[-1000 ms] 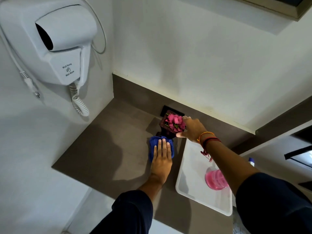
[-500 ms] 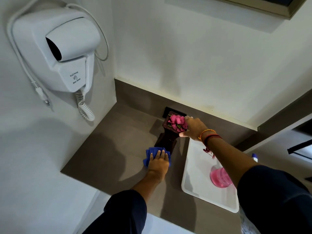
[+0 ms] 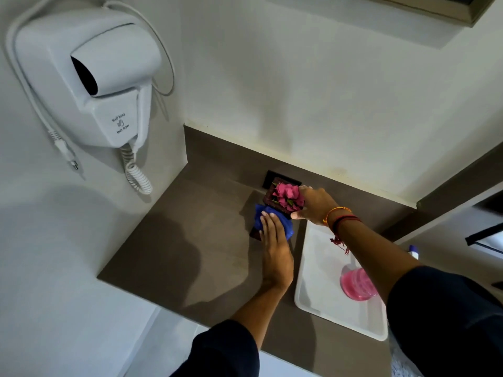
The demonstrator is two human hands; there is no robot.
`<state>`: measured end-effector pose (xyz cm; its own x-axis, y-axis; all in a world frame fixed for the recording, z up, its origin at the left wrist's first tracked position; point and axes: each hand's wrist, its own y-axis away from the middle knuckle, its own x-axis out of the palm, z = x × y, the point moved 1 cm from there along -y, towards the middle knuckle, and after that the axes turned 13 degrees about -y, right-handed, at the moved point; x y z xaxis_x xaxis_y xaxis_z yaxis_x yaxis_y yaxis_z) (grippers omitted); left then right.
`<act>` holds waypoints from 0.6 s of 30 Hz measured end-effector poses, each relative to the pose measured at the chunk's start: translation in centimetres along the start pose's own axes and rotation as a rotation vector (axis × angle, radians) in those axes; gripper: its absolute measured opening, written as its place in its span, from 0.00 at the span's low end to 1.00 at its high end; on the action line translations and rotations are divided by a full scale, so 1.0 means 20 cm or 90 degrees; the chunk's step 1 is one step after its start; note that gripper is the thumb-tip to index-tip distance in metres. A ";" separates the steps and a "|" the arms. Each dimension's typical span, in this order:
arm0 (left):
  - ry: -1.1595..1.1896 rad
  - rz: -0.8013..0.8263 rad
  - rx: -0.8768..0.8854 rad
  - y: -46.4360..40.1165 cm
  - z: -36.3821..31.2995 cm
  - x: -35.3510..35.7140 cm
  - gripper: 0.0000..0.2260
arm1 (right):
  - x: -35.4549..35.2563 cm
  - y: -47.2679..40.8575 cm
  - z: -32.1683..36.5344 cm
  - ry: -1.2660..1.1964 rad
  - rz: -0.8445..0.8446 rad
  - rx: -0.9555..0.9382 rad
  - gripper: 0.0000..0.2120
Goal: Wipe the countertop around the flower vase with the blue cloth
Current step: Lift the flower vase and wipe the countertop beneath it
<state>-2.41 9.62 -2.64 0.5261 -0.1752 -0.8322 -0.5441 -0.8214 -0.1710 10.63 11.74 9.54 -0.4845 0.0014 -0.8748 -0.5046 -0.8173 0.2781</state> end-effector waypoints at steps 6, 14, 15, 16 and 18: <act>-0.196 0.063 0.228 0.02 0.27 0.15 0.37 | 0.01 -0.03 -0.02 0.016 0.010 -0.022 0.30; -0.305 0.225 0.259 0.03 0.45 0.22 0.36 | 0.02 -0.03 -0.04 0.007 0.010 -0.014 0.29; -0.330 0.264 0.261 0.03 0.46 0.22 0.34 | 0.02 -0.03 -0.03 0.005 0.009 -0.012 0.29; -0.349 0.293 0.257 0.02 0.45 0.21 0.32 | 0.02 -0.02 -0.03 0.002 0.005 -0.011 0.29; -0.378 0.339 0.244 0.00 0.43 0.19 0.30 | 0.02 -0.02 -0.02 0.004 0.004 -0.006 0.30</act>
<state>-6.10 13.58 -10.26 -0.2285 -0.0850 -0.9698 -0.8574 -0.4543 0.2418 10.96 11.80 8.82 -0.4836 -0.0069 -0.8753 -0.4944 -0.8230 0.2797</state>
